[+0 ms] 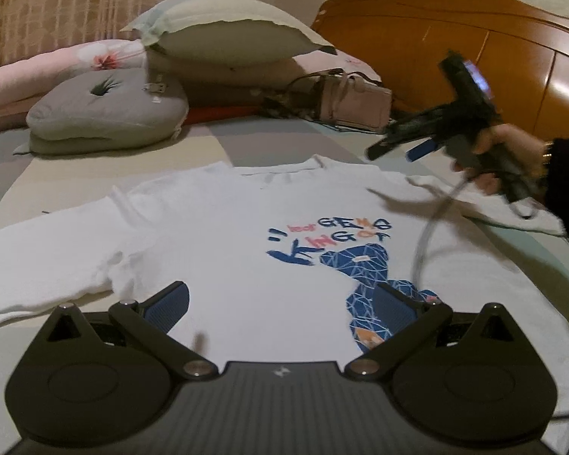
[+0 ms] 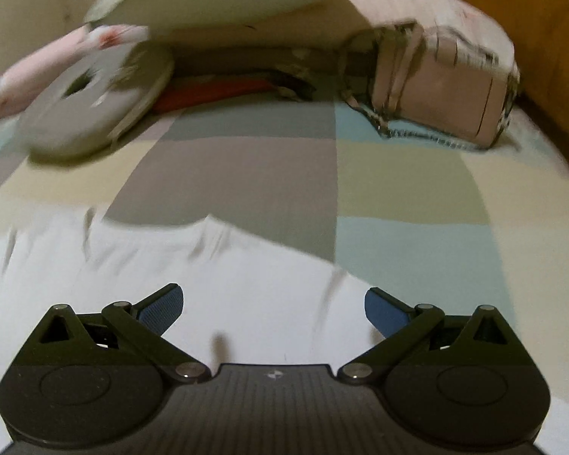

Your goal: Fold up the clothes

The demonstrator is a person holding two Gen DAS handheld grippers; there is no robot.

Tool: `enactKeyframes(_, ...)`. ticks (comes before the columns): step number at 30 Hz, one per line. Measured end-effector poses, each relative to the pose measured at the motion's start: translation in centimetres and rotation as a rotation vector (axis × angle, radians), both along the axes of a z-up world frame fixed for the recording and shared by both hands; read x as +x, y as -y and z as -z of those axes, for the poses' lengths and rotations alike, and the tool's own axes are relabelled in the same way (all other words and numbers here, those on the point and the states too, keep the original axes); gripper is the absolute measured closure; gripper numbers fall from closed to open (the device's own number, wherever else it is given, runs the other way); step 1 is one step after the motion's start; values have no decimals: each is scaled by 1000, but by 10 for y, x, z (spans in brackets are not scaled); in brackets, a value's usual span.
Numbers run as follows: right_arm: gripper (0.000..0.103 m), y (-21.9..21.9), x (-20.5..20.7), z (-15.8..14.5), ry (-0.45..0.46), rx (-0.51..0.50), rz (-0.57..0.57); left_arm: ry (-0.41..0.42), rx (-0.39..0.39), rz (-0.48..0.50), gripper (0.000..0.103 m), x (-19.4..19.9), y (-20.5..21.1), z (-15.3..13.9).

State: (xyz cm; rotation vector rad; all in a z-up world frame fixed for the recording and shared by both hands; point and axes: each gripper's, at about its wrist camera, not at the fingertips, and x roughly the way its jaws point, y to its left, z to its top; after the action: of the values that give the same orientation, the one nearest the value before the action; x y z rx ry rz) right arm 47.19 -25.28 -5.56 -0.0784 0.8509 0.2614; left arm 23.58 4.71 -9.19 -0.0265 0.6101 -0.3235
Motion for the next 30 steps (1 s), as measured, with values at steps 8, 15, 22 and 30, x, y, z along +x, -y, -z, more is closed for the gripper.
enactKeyframes(8, 0, 21, -100, -20, -10, -98, 15, -30, 8, 22, 1, -3, 6, -3)
enactKeyframes(15, 0, -12, -204, 2, -45, -24, -29, -72, 67, -36, 1, 0, 9, 4)
enactKeyframes(22, 0, -63, -268, 38, -106, -31, -120, -86, 67, -15, 1, -7, 11, 7)
enactKeyframes(30, 0, -61, -303, 52, -5, -18, -78, -76, 59, -13, 1, -17, 8, 5)
